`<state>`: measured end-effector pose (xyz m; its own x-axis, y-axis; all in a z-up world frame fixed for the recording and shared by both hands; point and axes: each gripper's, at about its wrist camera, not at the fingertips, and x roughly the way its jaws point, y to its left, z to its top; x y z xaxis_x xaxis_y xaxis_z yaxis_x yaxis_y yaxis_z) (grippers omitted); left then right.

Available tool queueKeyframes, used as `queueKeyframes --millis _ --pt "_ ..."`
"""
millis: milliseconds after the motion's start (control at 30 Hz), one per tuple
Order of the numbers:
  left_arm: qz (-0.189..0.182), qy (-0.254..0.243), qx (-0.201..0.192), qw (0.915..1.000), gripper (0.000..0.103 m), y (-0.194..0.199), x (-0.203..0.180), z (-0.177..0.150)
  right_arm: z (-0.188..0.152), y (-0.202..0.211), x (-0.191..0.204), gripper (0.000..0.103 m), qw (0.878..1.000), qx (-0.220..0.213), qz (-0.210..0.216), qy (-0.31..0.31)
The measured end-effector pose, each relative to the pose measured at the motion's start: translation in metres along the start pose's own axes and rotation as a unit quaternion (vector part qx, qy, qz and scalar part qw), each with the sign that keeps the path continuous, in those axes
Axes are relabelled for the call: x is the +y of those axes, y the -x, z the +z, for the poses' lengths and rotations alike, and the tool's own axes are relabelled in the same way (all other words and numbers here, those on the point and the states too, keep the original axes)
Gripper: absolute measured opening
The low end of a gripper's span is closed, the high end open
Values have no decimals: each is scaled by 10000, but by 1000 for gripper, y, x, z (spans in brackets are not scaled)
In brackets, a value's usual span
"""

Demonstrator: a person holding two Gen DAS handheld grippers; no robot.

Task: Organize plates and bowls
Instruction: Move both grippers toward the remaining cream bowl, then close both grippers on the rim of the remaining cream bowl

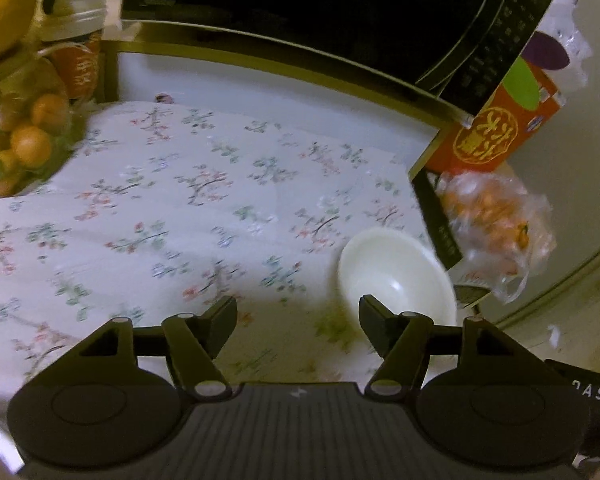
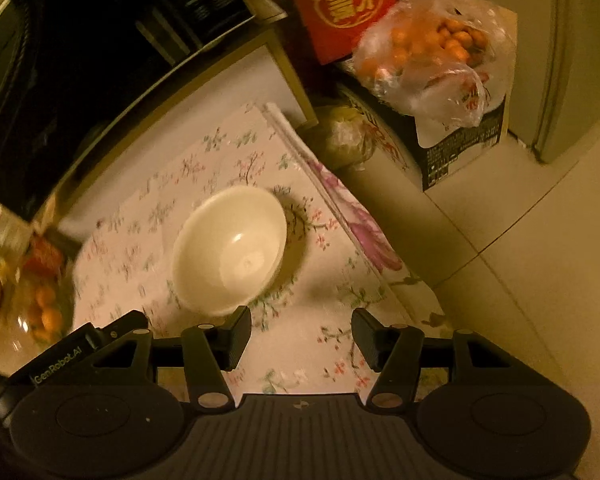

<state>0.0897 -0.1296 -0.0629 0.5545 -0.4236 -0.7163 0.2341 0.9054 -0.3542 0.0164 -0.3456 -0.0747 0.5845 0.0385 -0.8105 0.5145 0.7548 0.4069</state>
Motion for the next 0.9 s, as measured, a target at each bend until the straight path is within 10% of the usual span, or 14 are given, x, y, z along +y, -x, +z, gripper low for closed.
queueKeyframes --millis 267,433,667,900 --pt "-48 -77 97 9999 64 -30 -16 4 16 -21 -9 55 9986 -195 123 -481" --pt "-73 -88 237 9997 42 -46 -18 3 18 -40 -12 52 9961 -169 290 -819" --pt "-120 -18 492 9987 9 -52 -20 0 14 -54 6 5 9978 141 333 -562" --pt "-117 -95 466 9988 9 -45 -18 -3 15 -48 11 6 9988 123 281 -378"
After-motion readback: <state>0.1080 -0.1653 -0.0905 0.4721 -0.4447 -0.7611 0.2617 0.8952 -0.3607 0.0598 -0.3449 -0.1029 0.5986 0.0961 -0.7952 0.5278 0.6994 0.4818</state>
